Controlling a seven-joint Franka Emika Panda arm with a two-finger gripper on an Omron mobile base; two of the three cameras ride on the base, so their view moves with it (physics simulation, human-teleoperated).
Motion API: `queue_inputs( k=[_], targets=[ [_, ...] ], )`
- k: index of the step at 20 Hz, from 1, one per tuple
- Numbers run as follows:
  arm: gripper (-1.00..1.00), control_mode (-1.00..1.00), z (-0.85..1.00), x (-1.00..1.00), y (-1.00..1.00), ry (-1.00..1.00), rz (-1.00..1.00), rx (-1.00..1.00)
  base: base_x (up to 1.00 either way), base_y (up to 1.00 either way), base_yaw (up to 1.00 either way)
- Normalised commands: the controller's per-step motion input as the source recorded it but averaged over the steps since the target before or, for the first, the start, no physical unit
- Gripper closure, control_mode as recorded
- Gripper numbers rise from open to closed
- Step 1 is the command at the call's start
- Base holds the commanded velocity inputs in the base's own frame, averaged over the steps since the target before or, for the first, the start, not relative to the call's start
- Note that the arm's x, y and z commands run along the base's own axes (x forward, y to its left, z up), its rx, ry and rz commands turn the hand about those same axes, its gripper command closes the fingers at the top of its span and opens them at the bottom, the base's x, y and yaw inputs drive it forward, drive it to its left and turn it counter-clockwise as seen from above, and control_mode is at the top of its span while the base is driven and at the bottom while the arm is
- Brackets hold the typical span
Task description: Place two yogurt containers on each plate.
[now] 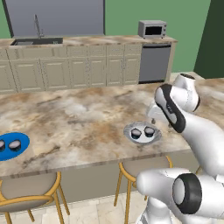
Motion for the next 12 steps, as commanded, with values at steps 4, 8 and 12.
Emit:
queue_inputs(
  k=[4, 8, 12],
  targets=[
    [-1.00, -1.00, 0.28, -0.75, 0.22, -0.17, -0.03, -0.01, 0.00, 0.00, 0.00],
    [-1.00, -1.00, 0.30, -0.75, 0.25, -0.21, 0.00, -0.08, 0.00, 0.00, 0.00],
    [-1.00, -1.00, 0.37, -0.74, 0.20, -0.28, 0.03, -0.15, 0.00, 0.00, 0.00]
  ],
)
